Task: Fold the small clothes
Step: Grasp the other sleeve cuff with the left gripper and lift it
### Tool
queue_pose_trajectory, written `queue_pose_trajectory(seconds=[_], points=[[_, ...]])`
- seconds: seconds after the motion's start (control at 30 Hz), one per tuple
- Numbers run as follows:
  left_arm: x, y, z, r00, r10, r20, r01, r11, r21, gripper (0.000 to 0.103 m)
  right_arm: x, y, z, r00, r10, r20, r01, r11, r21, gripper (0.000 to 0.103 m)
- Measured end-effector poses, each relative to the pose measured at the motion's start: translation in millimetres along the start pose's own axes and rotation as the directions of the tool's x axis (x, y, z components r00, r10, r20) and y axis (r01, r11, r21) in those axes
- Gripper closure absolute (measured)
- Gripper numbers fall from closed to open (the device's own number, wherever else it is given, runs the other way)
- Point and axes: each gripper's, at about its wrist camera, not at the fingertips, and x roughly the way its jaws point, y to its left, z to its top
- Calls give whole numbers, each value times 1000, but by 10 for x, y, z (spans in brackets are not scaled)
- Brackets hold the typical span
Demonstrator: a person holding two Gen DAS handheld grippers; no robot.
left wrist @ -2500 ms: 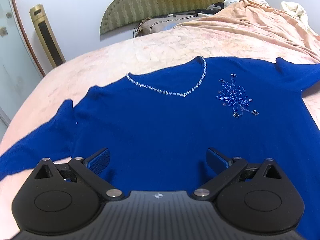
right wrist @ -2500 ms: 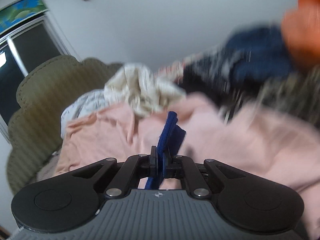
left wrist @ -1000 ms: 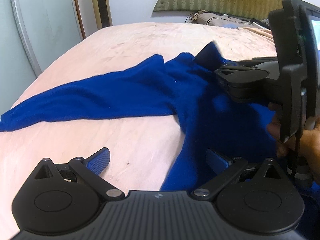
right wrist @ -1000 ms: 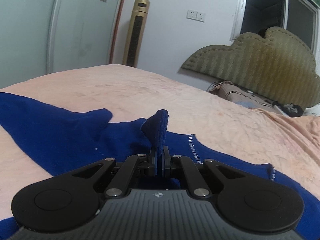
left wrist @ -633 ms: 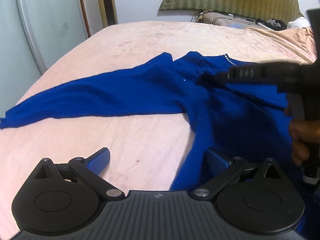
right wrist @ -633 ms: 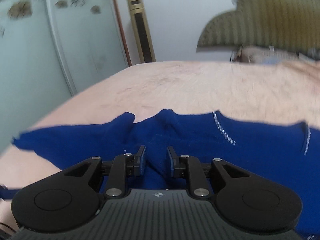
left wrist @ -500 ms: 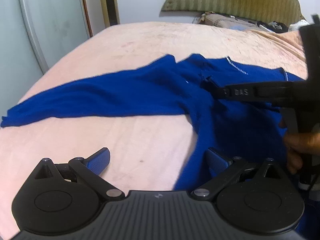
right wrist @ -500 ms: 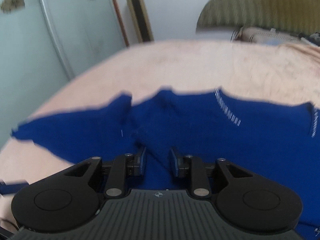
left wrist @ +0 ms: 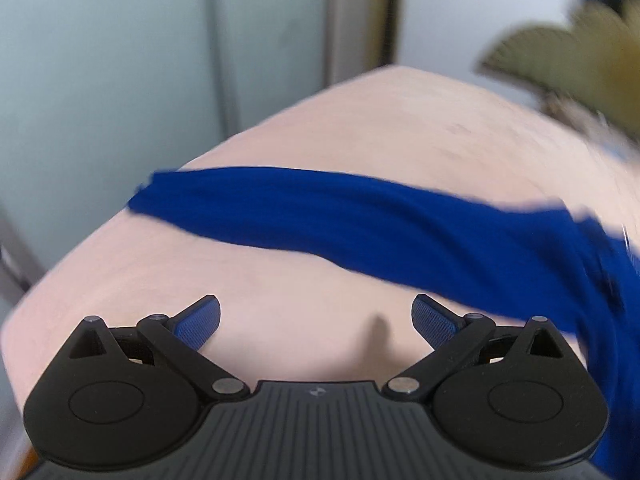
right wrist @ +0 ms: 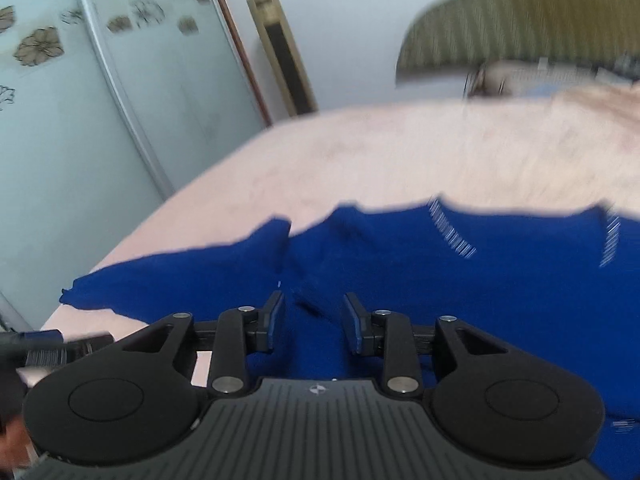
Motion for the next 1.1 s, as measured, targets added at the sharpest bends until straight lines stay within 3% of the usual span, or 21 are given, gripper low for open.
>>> queue_pose_trajectory(seconds=[0.1, 0.23, 0.33, 0.57, 0.6, 0.7, 0.8, 0.87, 0.93, 1.03, 1.1], points=[[141, 433, 121, 999, -27, 35, 33, 982, -187, 0, -315, -15, -94, 997, -40, 62, 42, 999, -29, 50], [304, 867, 201, 993, -104, 64, 121, 910, -397, 0, -537, -128, -304, 996, -62, 68, 61, 998, 16, 49], [485, 1123, 247, 983, -183, 25, 168, 830, -531, 1, -567, -242, -452, 997, -64, 47, 61, 996, 62, 44], [705, 1530, 264, 963, -222, 152, 262, 648, -715, 2, -600, -421, -643, 998, -60, 28, 54, 986, 160, 38], [717, 1563, 262, 961, -219, 169, 271, 627, -730, 10, -616, -429, -655, 997, -64, 30, 59, 985, 162, 37], [894, 1599, 326, 958, -241, 156, 271, 582, -766, 71, -660, -441, -691, 997, -74, 35, 67, 983, 172, 35], [1040, 1680, 282, 954, -272, 127, 259, 529, -809, 98, -686, -468, -704, 996, -83, 33, 76, 980, 184, 34], [1039, 1666, 252, 958, -256, 130, 252, 533, -808, 98, -716, -496, -720, 996, -84, 33, 76, 978, 195, 34], [885, 1621, 283, 970, -198, 140, 233, 599, -766, 99, -741, -510, -740, 996, -85, 34, 77, 977, 201, 34], [637, 1447, 464, 984, -68, 163, 162, 720, -674, 99, -808, -535, -769, 995, -93, 38, 83, 976, 203, 34], [484, 1333, 619, 981, 26, 190, 103, 766, -635, 99, -871, -585, -795, 994, -99, 45, 88, 973, 214, 34]])
